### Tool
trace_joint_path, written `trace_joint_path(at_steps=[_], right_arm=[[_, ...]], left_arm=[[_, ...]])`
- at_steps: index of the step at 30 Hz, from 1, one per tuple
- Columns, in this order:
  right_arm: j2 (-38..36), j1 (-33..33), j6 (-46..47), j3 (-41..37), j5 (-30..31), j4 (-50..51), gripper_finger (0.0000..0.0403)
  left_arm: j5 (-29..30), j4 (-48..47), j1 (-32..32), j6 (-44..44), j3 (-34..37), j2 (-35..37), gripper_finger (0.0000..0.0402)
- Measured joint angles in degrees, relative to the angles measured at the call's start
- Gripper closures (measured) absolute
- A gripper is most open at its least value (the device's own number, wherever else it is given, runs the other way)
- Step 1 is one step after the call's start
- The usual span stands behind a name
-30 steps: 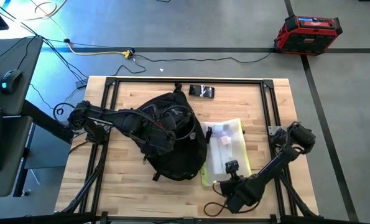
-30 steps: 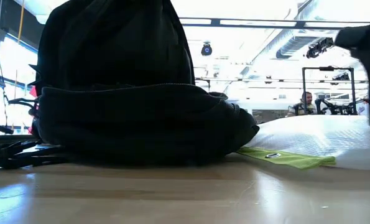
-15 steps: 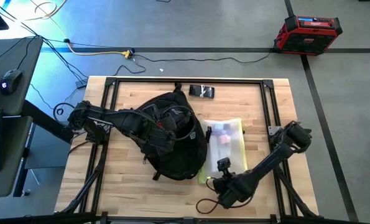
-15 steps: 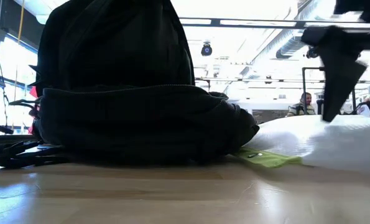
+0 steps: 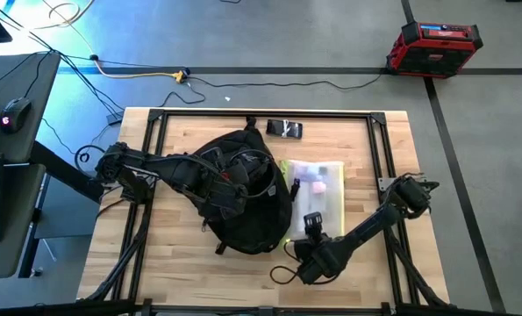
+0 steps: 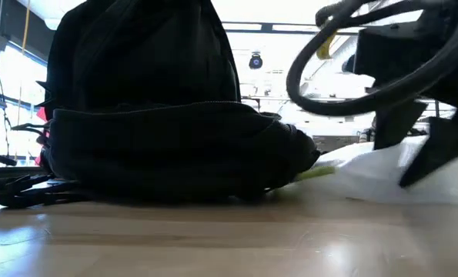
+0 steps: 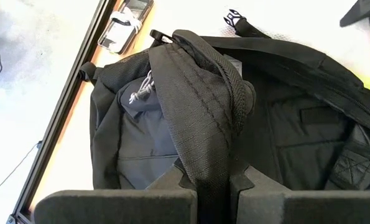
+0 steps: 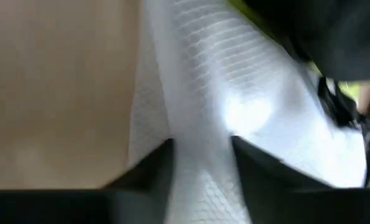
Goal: Unpack backpack
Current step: Put the transparent zip bag into the backpack
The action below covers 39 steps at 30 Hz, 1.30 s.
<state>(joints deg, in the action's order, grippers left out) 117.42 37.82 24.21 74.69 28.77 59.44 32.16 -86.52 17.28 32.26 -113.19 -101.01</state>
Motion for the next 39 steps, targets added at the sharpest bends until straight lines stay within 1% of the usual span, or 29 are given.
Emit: trace_joint_path(at_steps=[1, 2, 3, 6, 8, 11, 15, 17, 19, 22, 26, 32, 36, 39], right_arm=[[-0.05, 0.00, 0.93, 0.52, -0.69, 1.48, 0.0342], [-0.34, 0.26, 1.57, 1.42, -1.43, 3.44, 0.0371], [-0.41, 0.62, 2.26, 2.56, -2.26, 5.73, 0.0385], [-0.28, 3.25, 4.65, 6.43, -4.67, 14.62, 0.0390], [-0.52, 6.05, 5.55, 9.77, -4.98, 20.46, 0.0399], [-0.61, 10.38, 5.27, 11.95, -7.45, 29.81, 0.0399], [-1.75, 15.27, 7.03, 11.54, -11.50, 29.75, 0.0396], [-1.94, 17.04, 10.25, 11.61, -12.49, 30.35, 0.0396], [-2.00, 18.17, 12.98, 11.59, -14.82, 30.45, 0.0389], [-2.58, 18.80, 16.28, 12.05, -17.72, 30.74, 0.0364], [-2.56, 18.65, 19.47, 14.49, -18.80, 30.53, 0.0309], [-2.60, 16.42, 22.07, 17.53, -17.17, 30.24, 0.0215], [-2.64, 13.71, 21.94, 18.00, -13.56, 24.30, 0.0163], [-2.64, 11.20, 21.60, 18.30, -13.79, 20.17, 0.0135]], left_arm=[[0.00, 0.00, 0.01, 0.01, 0.00, 0.00, 0.0401], [-0.05, 0.00, 0.03, 0.01, 0.00, -0.02, 0.0401], [-0.05, -0.01, 0.13, 0.01, 0.00, -0.02, 0.0401], [-0.10, -0.04, 0.15, 0.03, 0.00, -0.02, 0.0401], [-0.31, -0.02, 0.15, 0.03, 0.00, -0.02, 0.0401], [-0.37, -0.02, 0.15, 0.03, 0.00, -0.02, 0.0401], [-0.41, 0.10, 0.47, 0.17, 0.00, -0.02, 0.0401], [-0.36, 0.21, 0.61, 0.15, 0.00, -0.02, 0.0401], [-0.34, 0.26, 0.81, 0.21, 0.02, -0.02, 0.0401], [-0.33, 0.36, 0.79, 0.12, 0.02, -0.02, 0.0401], [-0.22, 0.42, 0.63, 0.12, 0.02, -0.02, 0.0402], [-0.11, 0.70, 0.61, 0.47, 0.02, -0.02, 0.0402], [-0.09, 0.72, 0.61, 0.47, 0.02, -0.02, 0.0402], [-0.09, 0.70, 0.64, 0.49, 0.02, -0.02, 0.0402]])
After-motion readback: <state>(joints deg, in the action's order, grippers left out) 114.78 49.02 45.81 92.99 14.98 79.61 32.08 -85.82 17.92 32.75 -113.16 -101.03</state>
